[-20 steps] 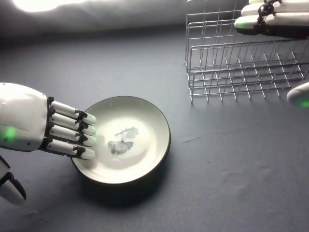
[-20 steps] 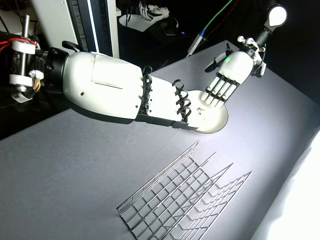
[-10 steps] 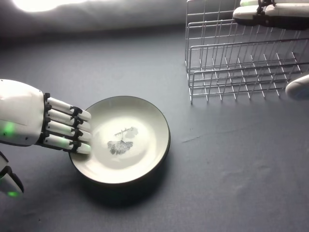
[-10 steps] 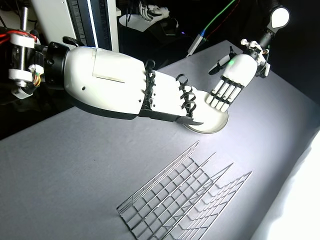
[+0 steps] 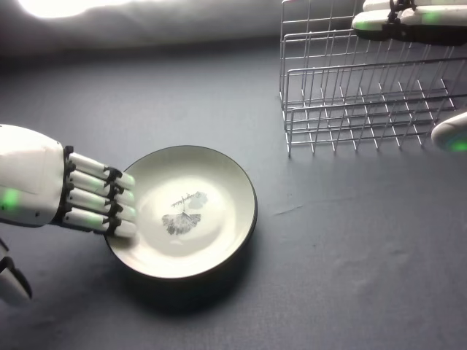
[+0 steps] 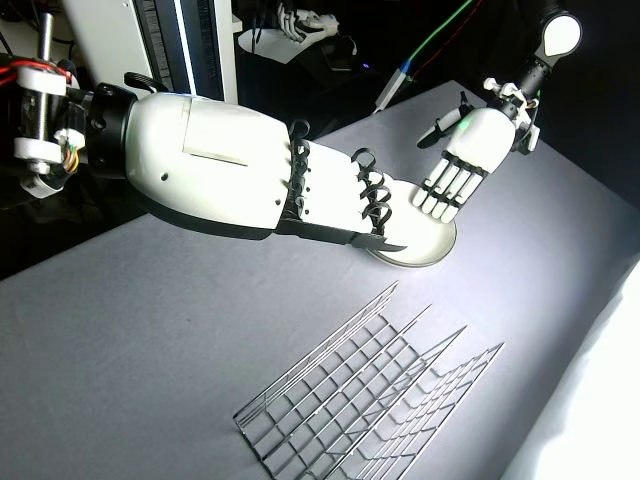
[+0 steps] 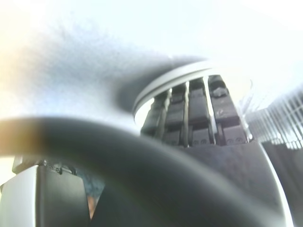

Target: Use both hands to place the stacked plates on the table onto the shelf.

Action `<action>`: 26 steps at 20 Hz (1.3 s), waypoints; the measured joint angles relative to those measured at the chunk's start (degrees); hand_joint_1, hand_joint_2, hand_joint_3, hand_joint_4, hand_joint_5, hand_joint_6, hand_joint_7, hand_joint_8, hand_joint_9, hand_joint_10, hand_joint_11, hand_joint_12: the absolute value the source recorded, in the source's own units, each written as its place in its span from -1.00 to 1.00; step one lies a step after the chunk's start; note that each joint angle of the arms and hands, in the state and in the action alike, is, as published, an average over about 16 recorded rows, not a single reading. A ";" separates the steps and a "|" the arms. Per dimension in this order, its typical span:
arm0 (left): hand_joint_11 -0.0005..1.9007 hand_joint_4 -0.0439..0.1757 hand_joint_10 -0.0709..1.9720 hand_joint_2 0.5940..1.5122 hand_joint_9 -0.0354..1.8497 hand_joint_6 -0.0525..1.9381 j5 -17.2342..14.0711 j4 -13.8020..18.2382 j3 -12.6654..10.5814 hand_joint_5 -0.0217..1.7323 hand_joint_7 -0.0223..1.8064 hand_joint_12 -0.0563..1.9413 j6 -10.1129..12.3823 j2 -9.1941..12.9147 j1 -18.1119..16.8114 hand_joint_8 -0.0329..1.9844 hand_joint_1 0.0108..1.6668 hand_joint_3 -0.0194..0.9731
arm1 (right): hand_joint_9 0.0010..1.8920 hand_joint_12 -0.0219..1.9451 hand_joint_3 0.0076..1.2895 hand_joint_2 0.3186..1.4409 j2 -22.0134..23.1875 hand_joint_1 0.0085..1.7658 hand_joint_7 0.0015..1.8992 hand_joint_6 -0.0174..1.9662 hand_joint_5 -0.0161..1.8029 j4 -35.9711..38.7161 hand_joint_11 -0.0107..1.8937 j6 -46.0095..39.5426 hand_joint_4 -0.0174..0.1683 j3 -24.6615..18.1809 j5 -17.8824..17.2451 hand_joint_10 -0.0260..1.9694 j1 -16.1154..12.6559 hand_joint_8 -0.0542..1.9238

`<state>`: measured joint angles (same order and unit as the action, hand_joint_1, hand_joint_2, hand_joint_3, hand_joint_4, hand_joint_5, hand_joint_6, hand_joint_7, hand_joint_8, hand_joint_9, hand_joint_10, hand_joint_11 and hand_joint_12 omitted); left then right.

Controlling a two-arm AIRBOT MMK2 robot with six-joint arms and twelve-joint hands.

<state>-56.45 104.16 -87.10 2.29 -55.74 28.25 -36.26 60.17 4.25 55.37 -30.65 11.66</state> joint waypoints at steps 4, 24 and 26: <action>-0.99 -0.63 -0.94 0.06 -0.94 -0.95 -0.80 0.51 0.29 -0.98 -0.96 -0.94 0.46 0.19 -0.14 -0.97 -1.00 -0.95 | -0.97 -0.98 -0.99 0.42 0.00 -0.99 -0.94 -0.96 -0.91 -0.13 -0.97 0.00 -0.77 0.00 0.23 -0.96 0.00 -0.94; -0.99 -0.70 -0.94 0.07 -0.95 -0.97 -1.09 1.60 -1.26 -0.99 -0.97 -0.94 0.50 -1.21 2.34 -0.97 -1.00 -0.95 | -0.96 -0.98 -0.99 0.44 0.00 -0.99 -0.94 -0.96 -0.91 -0.42 -0.96 -0.02 -0.77 -0.02 0.77 -0.96 0.14 -0.94; -0.99 -0.70 -0.94 0.07 -0.95 -0.97 -1.10 1.78 -1.14 -0.99 -0.97 -0.94 0.47 -1.26 2.50 -0.97 -1.00 -0.95 | -0.96 -0.98 -0.99 0.44 0.00 -0.99 -0.94 -0.96 -0.91 -0.43 -0.96 -0.02 -0.77 -0.03 0.76 -0.96 0.19 -0.94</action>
<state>-57.55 105.94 -88.23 2.76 -57.00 30.74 -36.26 59.75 4.23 55.35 -29.89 11.86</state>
